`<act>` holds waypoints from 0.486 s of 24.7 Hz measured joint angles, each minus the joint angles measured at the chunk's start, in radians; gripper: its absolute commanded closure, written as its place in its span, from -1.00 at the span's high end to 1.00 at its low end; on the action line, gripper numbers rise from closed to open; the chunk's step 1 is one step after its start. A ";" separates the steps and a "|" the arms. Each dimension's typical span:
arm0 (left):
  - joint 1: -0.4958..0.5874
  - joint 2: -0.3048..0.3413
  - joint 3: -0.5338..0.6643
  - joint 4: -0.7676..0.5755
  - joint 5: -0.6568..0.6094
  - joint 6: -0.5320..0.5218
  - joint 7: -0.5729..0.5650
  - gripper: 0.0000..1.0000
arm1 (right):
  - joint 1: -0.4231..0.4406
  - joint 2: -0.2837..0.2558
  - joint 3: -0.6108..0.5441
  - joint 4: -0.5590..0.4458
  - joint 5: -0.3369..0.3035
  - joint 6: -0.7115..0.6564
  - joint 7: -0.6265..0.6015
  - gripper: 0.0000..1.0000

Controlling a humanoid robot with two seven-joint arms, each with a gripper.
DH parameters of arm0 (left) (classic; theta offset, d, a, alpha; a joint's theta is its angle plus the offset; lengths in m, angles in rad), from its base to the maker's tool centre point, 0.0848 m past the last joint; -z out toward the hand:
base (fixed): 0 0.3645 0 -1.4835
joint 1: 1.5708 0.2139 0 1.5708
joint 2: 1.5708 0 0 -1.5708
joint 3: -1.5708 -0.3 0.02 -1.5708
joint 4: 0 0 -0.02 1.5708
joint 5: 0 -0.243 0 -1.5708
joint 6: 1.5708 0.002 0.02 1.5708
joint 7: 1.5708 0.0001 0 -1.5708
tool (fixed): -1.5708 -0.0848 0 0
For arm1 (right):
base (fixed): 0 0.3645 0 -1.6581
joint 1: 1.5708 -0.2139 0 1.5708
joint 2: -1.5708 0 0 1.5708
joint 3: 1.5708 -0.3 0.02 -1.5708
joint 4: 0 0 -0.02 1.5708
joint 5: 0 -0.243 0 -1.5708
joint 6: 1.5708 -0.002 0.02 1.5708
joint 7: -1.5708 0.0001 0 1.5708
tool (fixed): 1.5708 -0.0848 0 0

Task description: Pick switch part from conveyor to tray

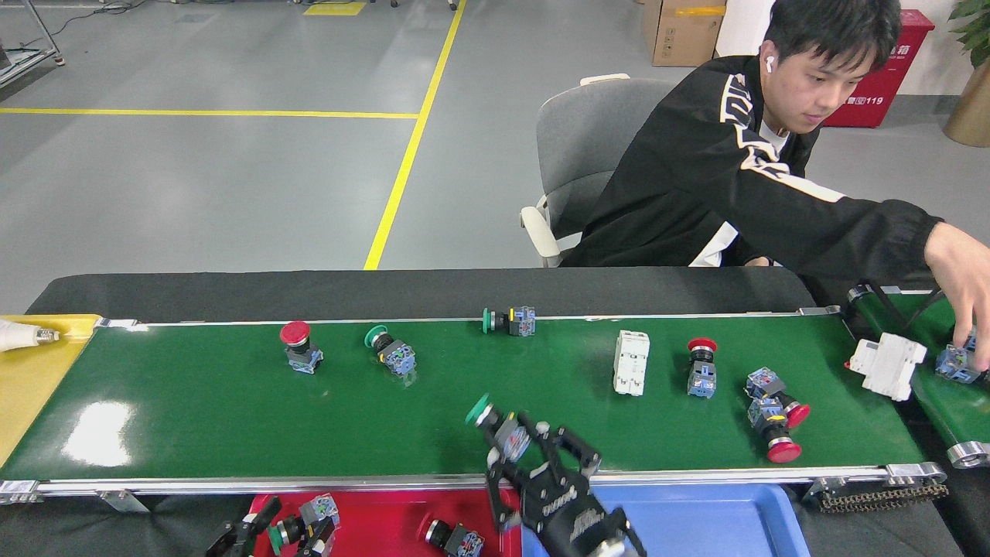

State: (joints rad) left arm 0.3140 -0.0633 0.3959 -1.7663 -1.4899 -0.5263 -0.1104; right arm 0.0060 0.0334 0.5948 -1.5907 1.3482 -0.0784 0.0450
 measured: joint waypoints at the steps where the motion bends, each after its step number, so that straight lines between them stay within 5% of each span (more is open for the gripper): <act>1: -0.006 -0.004 0.022 0.000 0.014 0.039 0.000 1.00 | 0.000 0.007 0.000 0.000 0.000 -0.006 0.011 0.97; 7: -0.045 0.005 0.054 0.011 0.059 0.140 -0.010 1.00 | -0.046 0.008 -0.008 0.001 -0.003 -0.006 0.033 0.97; 12: -0.327 0.049 0.034 0.233 -0.074 0.212 -0.012 1.00 | -0.083 0.018 -0.124 0.003 -0.004 0.044 0.035 0.96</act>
State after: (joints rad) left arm -0.0129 -0.0148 0.4295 -1.5330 -1.5635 -0.3143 -0.1228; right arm -0.0769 0.0515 0.4706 -1.5878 1.3437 -0.0342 0.0801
